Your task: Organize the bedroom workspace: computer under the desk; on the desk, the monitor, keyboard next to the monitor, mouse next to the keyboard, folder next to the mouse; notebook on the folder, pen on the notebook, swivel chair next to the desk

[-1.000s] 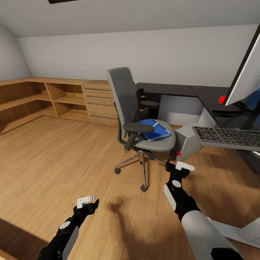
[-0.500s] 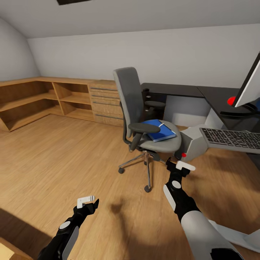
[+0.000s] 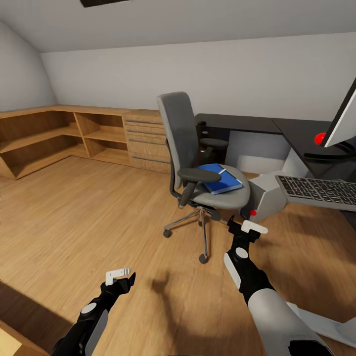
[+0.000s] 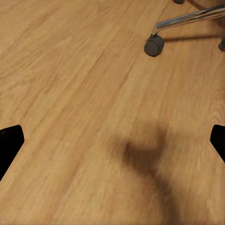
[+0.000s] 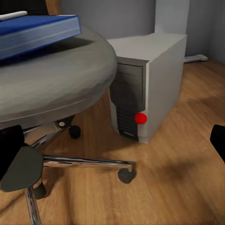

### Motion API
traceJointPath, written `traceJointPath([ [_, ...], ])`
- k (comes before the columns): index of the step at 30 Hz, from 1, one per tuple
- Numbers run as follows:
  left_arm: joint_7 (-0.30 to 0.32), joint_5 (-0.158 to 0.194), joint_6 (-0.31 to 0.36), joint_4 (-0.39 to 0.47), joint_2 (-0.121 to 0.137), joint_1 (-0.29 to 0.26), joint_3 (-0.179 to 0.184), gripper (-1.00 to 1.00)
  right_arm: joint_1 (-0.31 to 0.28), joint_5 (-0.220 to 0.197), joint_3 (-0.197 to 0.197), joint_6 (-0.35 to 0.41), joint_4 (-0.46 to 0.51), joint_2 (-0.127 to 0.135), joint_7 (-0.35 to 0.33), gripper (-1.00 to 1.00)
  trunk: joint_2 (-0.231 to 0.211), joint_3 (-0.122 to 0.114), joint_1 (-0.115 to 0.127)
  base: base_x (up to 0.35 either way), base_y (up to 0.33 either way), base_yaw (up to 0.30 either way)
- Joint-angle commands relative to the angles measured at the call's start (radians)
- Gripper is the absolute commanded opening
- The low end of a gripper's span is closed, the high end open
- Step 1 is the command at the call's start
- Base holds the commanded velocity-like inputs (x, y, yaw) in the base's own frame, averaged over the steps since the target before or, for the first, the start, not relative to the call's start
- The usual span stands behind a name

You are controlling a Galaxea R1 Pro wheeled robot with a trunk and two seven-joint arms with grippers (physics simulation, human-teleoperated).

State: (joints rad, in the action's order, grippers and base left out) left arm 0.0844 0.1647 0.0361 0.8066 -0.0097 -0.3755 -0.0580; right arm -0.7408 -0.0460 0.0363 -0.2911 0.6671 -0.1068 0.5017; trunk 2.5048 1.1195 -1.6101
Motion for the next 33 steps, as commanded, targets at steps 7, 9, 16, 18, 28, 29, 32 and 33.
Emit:
traceJointPath([
  [7,0.009,0.010,0.004,-0.006,-0.002,0.000,-0.003,1.00,0.000,-0.005,0.002,-0.006,-0.001,-0.002,-0.002,1.00,0.000,0.001,0.000,0.000,0.000,0.128],
  [9,0.009,0.009,0.004,-0.011,-0.002,0.000,-0.003,1.00,0.001,-0.005,0.002,-0.006,-0.001,-0.002,-0.002,1.00,0.000,0.001,0.000,0.000,0.000,0.119],
  [16,0.009,0.009,0.003,-0.015,-0.002,0.000,-0.003,1.00,0.005,-0.004,0.002,-0.006,-0.001,-0.002,-0.002,1.00,0.000,0.001,0.000,0.000,0.000,0.037],
  [18,0.009,0.009,0.002,-0.015,-0.002,0.000,-0.002,1.00,0.006,-0.003,0.002,-0.006,-0.001,-0.002,-0.002,1.00,0.000,0.001,0.000,0.000,0.026,0.006],
  [28,0.009,0.009,0.002,-0.015,-0.002,0.000,-0.003,1.00,0.007,-0.003,0.002,-0.006,-0.002,-0.001,-0.004,1.00,0.000,0.001,0.000,0.000,0.030,0.001],
  [29,0.009,0.009,0.002,-0.015,-0.002,0.000,-0.003,1.00,0.007,-0.004,0.002,-0.006,-0.002,-0.001,-0.003,1.00,0.000,0.001,0.000,0.000,0.005,0.000],
  [32,0.009,0.009,0.002,-0.015,-0.002,0.000,-0.002,1.00,0.006,-0.004,0.002,-0.005,-0.001,-0.001,-0.004,1.00,0.000,0.001,0.000,0.000,0.002,0.000],
  [33,0.009,0.009,0.002,-0.015,-0.002,0.000,-0.003,1.00,0.007,-0.004,0.001,-0.005,-0.001,-0.001,-0.004,1.00,0.000,0.001,0.000,0.000,0.000,0.000],
])
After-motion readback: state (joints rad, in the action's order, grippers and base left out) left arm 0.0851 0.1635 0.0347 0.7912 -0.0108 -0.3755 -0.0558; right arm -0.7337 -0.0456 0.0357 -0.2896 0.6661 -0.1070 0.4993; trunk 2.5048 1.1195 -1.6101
